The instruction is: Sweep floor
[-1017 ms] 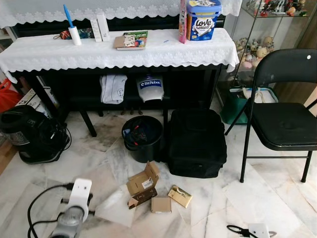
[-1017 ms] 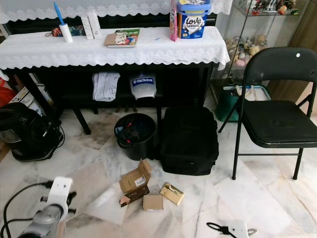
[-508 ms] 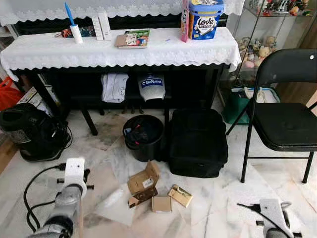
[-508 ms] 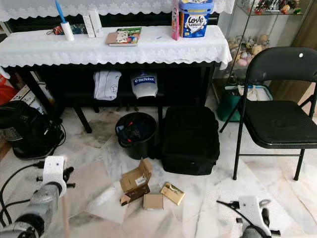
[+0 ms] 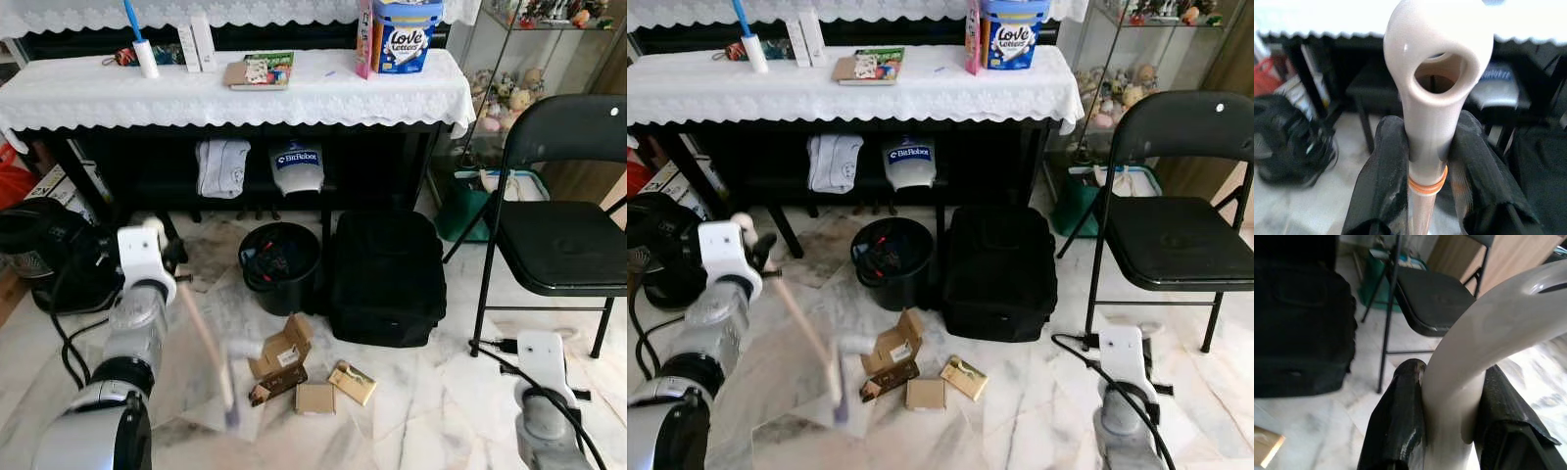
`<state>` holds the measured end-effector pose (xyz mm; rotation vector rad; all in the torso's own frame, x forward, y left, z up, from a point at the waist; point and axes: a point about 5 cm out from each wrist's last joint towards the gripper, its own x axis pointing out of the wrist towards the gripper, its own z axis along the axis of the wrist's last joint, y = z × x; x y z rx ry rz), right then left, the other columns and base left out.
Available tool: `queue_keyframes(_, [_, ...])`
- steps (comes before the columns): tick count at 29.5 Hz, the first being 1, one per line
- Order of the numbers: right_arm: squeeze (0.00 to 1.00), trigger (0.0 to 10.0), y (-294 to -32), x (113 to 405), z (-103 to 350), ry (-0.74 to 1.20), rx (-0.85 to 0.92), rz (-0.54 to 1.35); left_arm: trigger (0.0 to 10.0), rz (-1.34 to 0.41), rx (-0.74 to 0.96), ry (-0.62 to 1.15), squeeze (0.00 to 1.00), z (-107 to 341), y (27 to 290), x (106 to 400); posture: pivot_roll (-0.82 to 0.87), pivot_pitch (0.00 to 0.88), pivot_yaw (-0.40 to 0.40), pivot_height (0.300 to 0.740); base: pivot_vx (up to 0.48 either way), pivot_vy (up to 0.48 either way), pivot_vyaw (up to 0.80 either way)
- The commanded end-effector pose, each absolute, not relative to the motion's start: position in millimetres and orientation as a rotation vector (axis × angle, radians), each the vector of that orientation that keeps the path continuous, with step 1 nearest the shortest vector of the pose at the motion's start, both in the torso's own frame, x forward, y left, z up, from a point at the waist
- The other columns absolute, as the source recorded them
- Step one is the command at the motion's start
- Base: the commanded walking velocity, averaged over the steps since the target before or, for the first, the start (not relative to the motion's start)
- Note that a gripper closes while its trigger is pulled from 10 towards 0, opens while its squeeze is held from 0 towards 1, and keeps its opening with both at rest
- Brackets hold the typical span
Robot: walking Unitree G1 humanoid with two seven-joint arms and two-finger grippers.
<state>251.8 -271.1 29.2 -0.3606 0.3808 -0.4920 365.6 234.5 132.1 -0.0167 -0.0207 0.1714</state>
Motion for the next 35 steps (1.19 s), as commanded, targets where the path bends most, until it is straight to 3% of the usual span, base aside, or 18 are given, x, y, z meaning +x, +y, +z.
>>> queue_keyframes(1, [0.0, 10.0, -265, 261, 40, 0.327, -0.285, -0.488, 10.0, 0.159, -0.035, -0.104, 0.0, 156, 232, 372, -0.16, 0.0, 0.022, 0.74, 0.0, 0.0, 0.0])
queue_keyframes(5, [0.0, 10.0, -261, 263, 42, 0.317, -0.255, -0.473, 10.0, 0.144, -0.05, -0.135, 0.0, 165, 227, 375, -0.15, 0.0, 0.023, 0.74, 0.0, 0.0, 0.0])
queue_keyframes(13, [0.0, 10.0, -249, 272, 50, 0.257, -0.13, -0.431, 10.0, 0.035, -0.18, -0.279, 0.0, 197, 192, 376, -0.15, 0.0, 0.025, 0.74, 0.0, 0.0, 0.0])
queue_keyframes(22, [0.0, 10.0, -235, 284, 73, 0.099, 0.008, -0.396, 10.0, -0.093, -0.179, -0.215, 0.0, 167, 159, 362, -0.15, 0.0, 0.03, 0.74, 0.0, 0.0, 0.0])
queue_keyframes(35, [0.0, 10.0, -220, 288, 88, -0.03, 0.041, -0.314, 10.0, -0.119, -0.052, -0.332, 0.0, 193, 155, 358, -0.15, 0.0, 0.028, 0.74, 0.0, 0.0, 0.0])
